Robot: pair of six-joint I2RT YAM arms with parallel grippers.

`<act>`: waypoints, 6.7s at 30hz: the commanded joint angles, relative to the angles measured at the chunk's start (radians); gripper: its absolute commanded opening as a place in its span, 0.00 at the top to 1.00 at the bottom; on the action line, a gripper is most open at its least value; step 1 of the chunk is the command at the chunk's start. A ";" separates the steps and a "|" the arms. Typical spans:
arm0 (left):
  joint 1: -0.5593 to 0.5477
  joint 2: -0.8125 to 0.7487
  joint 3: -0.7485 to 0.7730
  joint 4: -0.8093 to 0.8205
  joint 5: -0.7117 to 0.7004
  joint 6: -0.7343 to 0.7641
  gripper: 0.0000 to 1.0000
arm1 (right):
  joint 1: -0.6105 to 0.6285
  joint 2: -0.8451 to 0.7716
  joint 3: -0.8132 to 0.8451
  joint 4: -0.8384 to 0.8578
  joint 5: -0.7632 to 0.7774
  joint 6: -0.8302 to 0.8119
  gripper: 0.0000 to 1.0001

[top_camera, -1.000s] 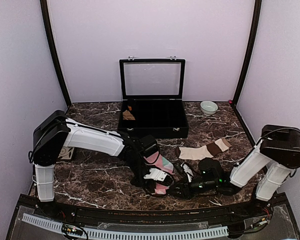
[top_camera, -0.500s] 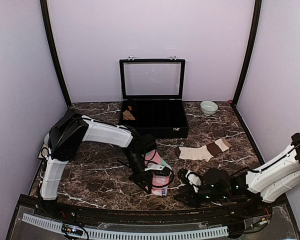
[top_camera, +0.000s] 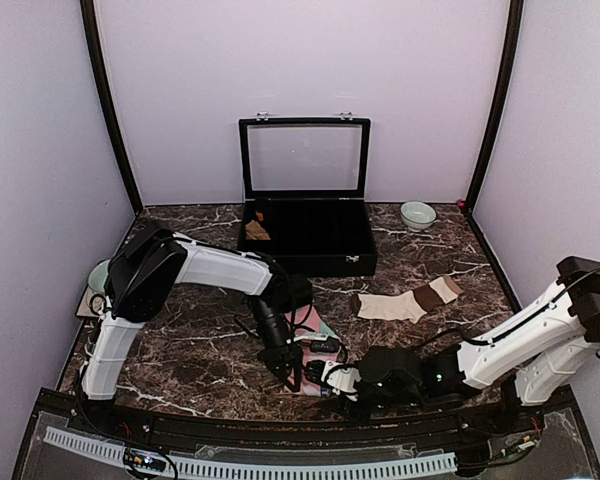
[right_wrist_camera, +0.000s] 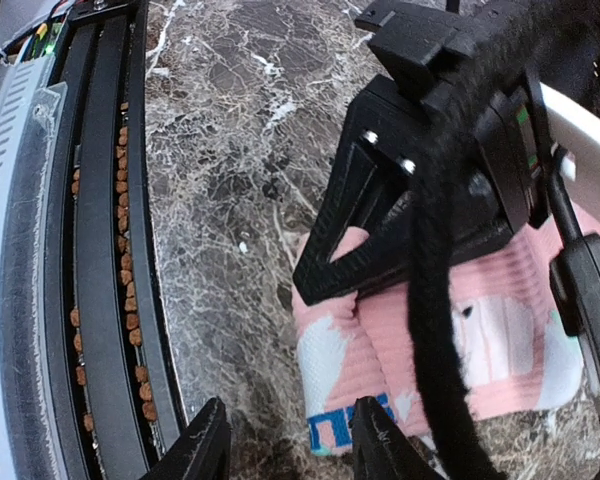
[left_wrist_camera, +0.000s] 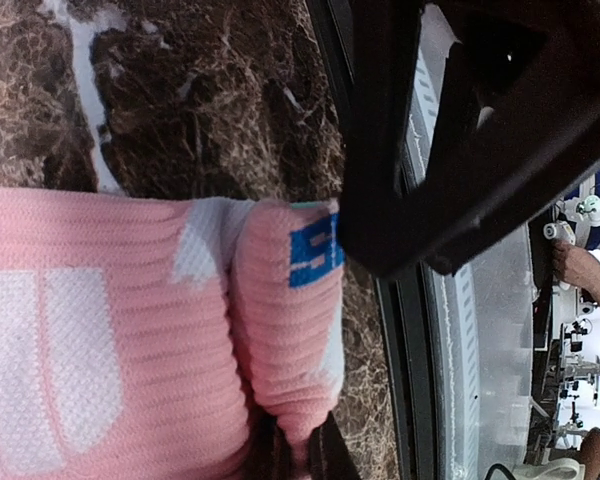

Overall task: Roll the socks
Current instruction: Roll the sock at the center of the board.

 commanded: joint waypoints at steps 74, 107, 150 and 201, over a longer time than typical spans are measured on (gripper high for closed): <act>-0.136 -0.586 -0.458 0.476 -0.517 0.000 0.27 | -0.327 0.379 -0.113 0.209 -0.602 0.670 1.00; -0.201 -0.389 -0.473 0.546 -0.616 0.089 0.63 | -0.388 0.422 -0.159 0.286 -0.673 0.721 1.00; -0.052 -0.039 -0.065 0.043 -0.232 -0.055 1.00 | -0.106 -0.745 -0.312 0.006 0.620 0.481 0.01; 0.058 0.148 0.068 -0.007 -0.207 -0.220 1.00 | -0.087 0.185 -0.015 0.389 -0.075 -0.287 0.54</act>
